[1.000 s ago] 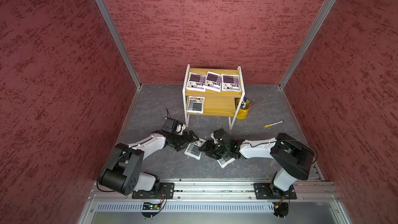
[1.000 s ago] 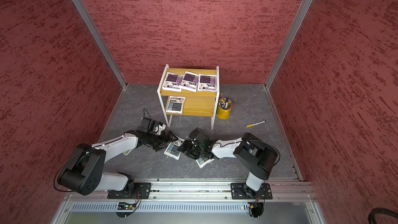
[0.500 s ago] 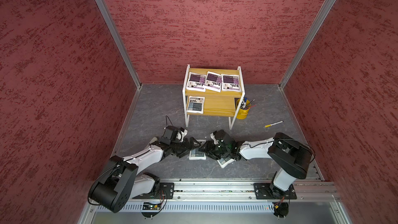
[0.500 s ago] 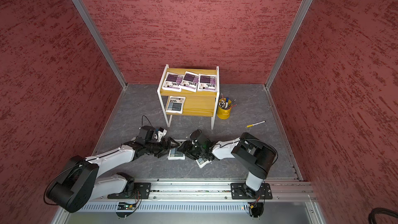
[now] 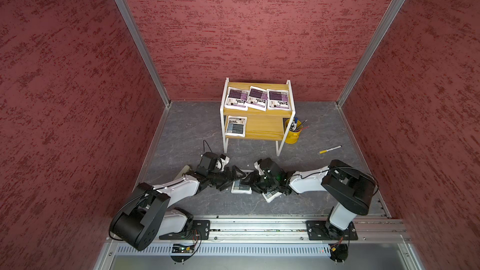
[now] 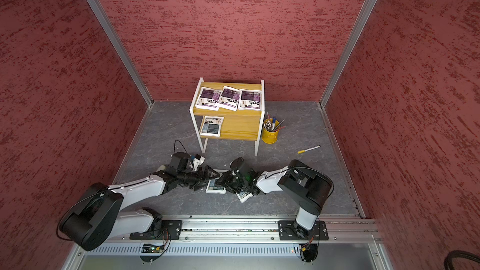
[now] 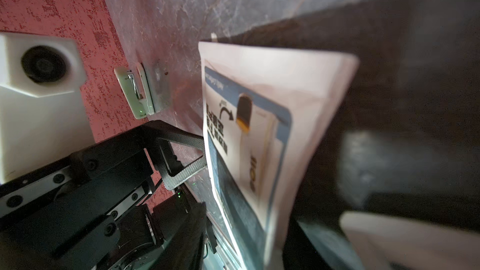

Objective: Place the bagged coffee beans on the shelf by color
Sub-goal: Pick up the bagged coffee beans at the center of the board.

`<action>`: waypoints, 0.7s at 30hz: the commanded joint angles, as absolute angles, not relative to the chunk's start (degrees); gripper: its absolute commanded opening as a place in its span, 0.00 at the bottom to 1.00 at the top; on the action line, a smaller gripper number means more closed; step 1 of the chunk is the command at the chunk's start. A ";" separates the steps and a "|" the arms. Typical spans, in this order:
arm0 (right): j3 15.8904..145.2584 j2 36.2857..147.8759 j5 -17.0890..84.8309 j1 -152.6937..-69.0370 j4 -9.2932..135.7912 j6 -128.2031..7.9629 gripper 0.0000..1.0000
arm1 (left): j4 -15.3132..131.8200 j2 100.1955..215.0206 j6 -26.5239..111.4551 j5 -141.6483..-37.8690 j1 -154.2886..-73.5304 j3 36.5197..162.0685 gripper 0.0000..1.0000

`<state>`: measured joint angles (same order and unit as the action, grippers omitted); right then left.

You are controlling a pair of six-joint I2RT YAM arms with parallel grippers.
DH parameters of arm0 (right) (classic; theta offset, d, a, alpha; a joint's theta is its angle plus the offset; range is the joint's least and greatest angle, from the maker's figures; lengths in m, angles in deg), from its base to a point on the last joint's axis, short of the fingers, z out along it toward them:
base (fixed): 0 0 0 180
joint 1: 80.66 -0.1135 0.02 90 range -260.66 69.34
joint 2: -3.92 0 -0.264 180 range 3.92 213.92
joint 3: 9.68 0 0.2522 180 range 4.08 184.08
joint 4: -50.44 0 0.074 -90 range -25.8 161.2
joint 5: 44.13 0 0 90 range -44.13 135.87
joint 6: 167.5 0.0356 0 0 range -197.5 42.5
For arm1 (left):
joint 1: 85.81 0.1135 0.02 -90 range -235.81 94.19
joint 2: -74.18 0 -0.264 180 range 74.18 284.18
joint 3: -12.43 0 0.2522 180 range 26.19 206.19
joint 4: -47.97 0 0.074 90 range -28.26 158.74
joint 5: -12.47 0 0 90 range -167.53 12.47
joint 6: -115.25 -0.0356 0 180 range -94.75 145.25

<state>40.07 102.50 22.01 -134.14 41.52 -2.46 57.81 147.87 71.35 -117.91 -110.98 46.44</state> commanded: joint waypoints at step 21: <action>36.18 96.68 23.33 -134.46 38.45 -3.94 0.21 | 62.46 144.32 71.32 -120.45 -107.21 42.47 1.00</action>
